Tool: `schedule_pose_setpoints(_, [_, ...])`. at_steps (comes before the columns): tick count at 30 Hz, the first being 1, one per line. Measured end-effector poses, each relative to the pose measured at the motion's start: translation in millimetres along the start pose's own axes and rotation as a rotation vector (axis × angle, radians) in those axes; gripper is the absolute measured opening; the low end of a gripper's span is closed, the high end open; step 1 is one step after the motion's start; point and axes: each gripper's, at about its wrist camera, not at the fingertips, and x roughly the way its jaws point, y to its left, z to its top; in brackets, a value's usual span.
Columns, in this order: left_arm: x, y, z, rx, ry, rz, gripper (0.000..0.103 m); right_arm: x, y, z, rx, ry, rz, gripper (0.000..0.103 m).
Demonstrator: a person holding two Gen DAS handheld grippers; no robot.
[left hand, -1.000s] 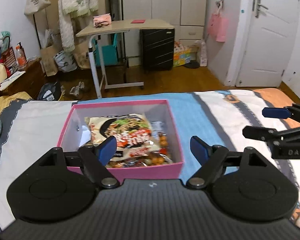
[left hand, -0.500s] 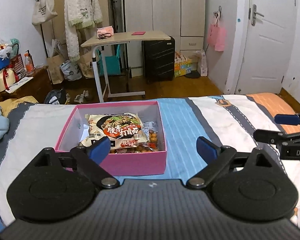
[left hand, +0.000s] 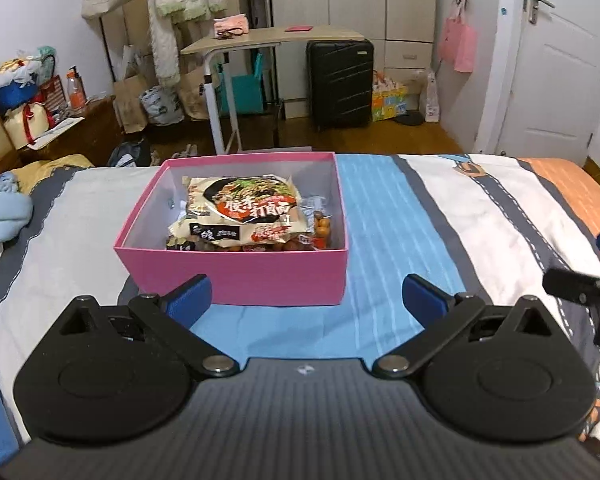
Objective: Organize snacks
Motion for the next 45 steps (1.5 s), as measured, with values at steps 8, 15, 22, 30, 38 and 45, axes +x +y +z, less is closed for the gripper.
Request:
schedule_pose_setpoints(8, [-0.4,3.1,-5.7,-0.016,-0.010,0.006,0.103,2.6,4.2,-3.5,0.068,0.026,-0.059,0.102])
schedule_pose_setpoints(15, [-1.8,5.3,-6.3,-0.001,-0.020,0.025,0.103,-1.6,-0.4,-6.1,0.102,0.019,-0.100,0.102])
schedule_pose_setpoints(22, [-3.2,4.6,-7.2,-0.001,-0.024,0.025,0.103,-8.4,1.2,-4.3,0.098,0.011,-0.114,0.102])
schedule_pose_setpoints(30, [-6.2,1.0,-8.7,0.013,-0.023,0.035,0.103,-16.7,5.5,-0.7,0.091,-0.008,-0.139,0.102])
schedule_pose_setpoints(38, [-5.3,0.6,-10.9,0.008,-0.027,0.058,0.103,-14.6,6.7,-2.0,0.095,0.008,-0.142,0.102])
schedule_pose_setpoints(45, [-4.2,-6.3,-12.8,0.069,-0.047,0.091,0.103,-14.4,8.0,0.0,0.091,0.008,-0.152,0.102])
